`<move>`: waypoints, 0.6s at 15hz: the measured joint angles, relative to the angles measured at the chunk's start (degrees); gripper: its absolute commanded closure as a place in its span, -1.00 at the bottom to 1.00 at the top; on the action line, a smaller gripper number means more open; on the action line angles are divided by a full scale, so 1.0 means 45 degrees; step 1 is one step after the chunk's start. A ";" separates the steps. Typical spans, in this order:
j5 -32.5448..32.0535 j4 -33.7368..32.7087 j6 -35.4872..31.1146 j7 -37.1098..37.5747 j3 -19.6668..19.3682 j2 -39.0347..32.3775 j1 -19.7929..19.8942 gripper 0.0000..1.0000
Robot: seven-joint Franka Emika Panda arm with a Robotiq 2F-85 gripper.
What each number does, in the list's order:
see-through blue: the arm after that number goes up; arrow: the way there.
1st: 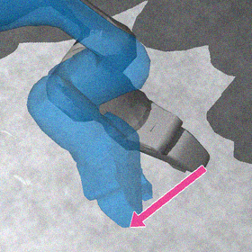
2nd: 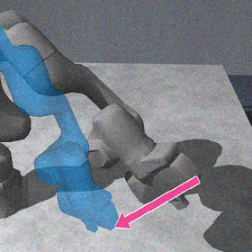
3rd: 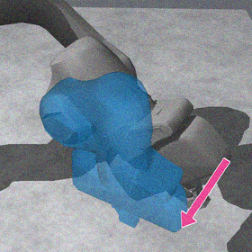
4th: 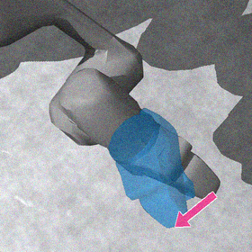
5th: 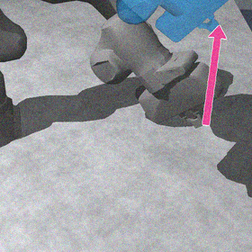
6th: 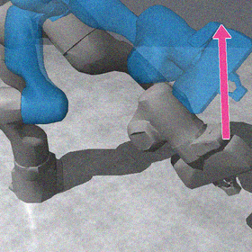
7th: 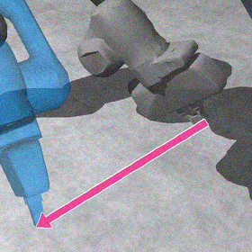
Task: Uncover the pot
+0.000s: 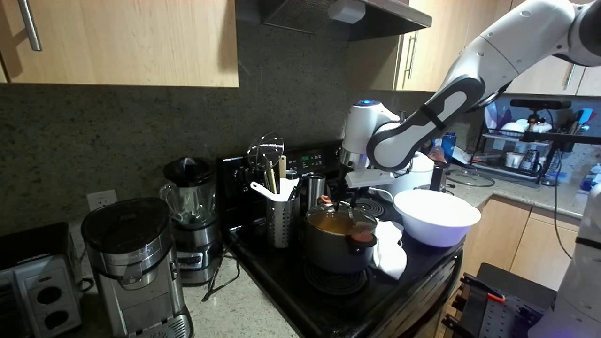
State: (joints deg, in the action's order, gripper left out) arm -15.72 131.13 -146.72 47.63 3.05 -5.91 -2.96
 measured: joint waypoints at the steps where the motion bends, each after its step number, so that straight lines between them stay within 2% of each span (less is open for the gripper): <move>1: 0.0000 -0.0043 0.0000 0.0078 -0.0004 -0.0007 -0.0055 0.56; 3: 0.0001 -0.0179 0.0006 0.0269 -0.0007 -0.0009 -0.0197 0.83; 4: 0.0092 -0.0280 0.0017 0.0271 -0.0007 -0.0009 -0.0276 0.90; 5: 0.0211 -0.0388 0.0126 0.0265 -0.0005 -0.0009 -0.0347 0.93; 7: 0.0389 -0.0562 0.0451 0.0247 -0.0003 -0.0017 -0.0458 0.85; 9: 0.0469 -0.0713 0.0769 0.0247 0.0012 -0.0056 -0.0534 0.86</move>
State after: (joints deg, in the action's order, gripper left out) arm -13.62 127.92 -143.26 48.74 3.11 -6.17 -5.37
